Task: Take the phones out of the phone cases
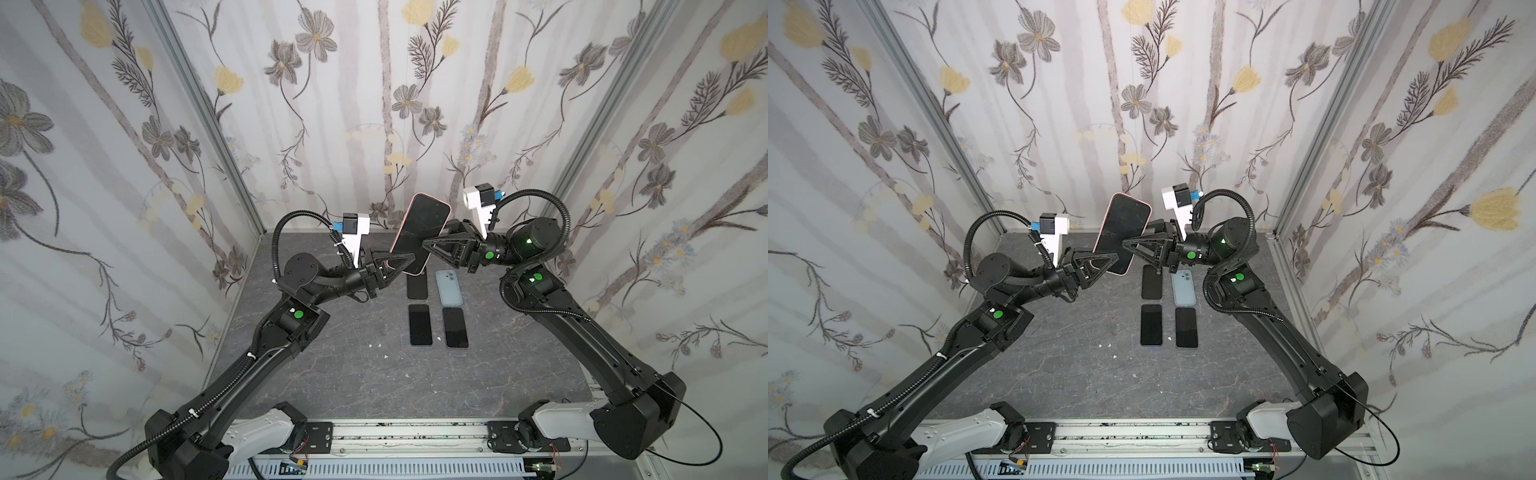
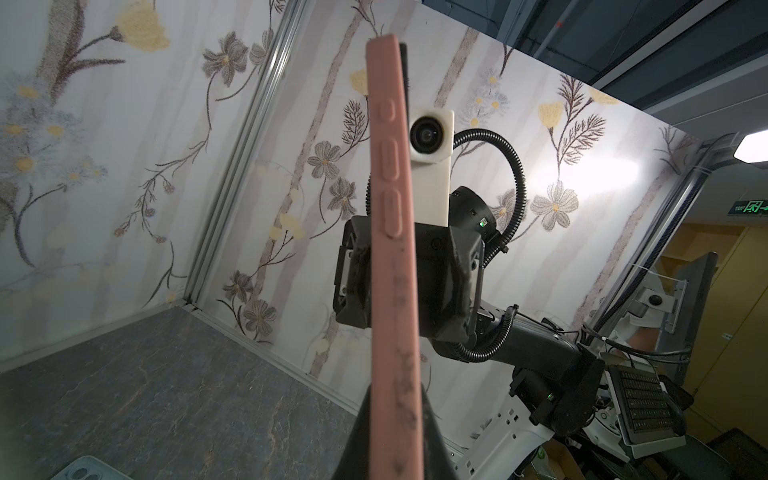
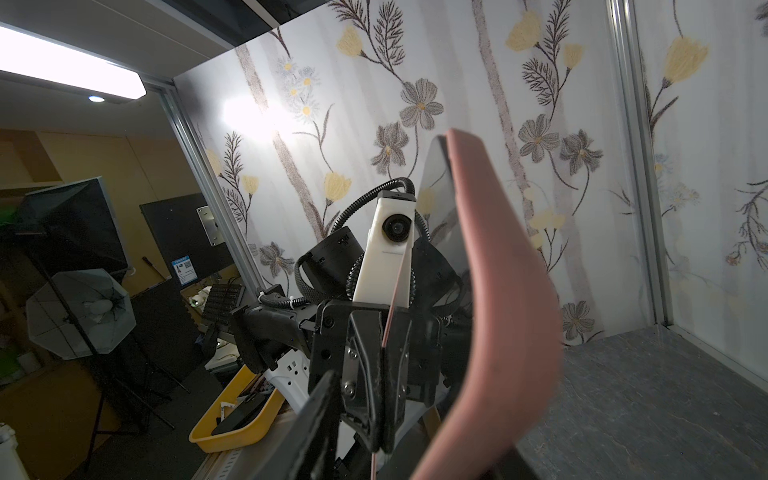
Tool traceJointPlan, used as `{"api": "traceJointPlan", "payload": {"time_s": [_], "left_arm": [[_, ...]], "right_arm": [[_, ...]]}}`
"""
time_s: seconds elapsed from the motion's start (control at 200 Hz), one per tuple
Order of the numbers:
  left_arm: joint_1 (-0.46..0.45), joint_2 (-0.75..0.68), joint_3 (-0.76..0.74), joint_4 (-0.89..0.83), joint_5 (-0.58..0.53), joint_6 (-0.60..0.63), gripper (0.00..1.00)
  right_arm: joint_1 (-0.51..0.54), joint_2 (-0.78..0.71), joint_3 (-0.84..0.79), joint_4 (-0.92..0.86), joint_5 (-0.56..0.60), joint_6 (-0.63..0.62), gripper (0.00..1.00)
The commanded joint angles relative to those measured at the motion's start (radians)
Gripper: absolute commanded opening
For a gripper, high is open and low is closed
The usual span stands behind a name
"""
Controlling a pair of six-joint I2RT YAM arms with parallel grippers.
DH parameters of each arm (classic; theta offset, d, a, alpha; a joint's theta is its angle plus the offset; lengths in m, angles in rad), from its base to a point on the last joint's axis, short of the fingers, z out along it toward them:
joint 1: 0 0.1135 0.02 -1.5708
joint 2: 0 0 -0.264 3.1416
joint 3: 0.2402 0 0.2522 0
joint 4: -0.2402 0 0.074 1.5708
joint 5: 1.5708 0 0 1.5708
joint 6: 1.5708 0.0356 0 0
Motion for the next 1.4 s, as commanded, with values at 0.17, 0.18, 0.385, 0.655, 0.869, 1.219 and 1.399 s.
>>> {"api": "traceJointPlan", "payload": {"time_s": [0.17,0.18,0.385,0.655,0.869,1.219,1.399], "left_arm": [[-0.001,-0.016,-0.011,0.121,-0.061,0.000,0.00],[-0.001,-0.016,-0.011,0.122,-0.063,-0.001,0.00],[-0.001,-0.029,-0.024,0.153,-0.106,-0.015,0.00],[-0.006,-0.027,-0.029,0.169,-0.090,-0.024,0.00],[-0.006,-0.033,-0.037,0.178,-0.108,-0.024,0.00],[-0.007,-0.025,-0.035,0.186,-0.093,-0.029,0.00],[-0.007,-0.027,-0.039,0.188,-0.094,-0.022,0.00]], "right_arm": [[0.021,0.002,-0.015,0.053,0.009,0.009,0.41],[0.021,0.003,-0.016,0.053,0.009,0.009,0.41],[0.045,0.018,-0.028,0.077,0.018,0.015,0.37],[0.063,0.039,-0.025,0.129,0.011,0.055,0.32],[0.063,0.043,-0.022,0.134,-0.004,0.064,0.26],[0.065,0.043,-0.025,0.132,-0.009,0.065,0.12],[0.066,0.036,-0.028,0.126,0.001,0.054,0.03]]}}
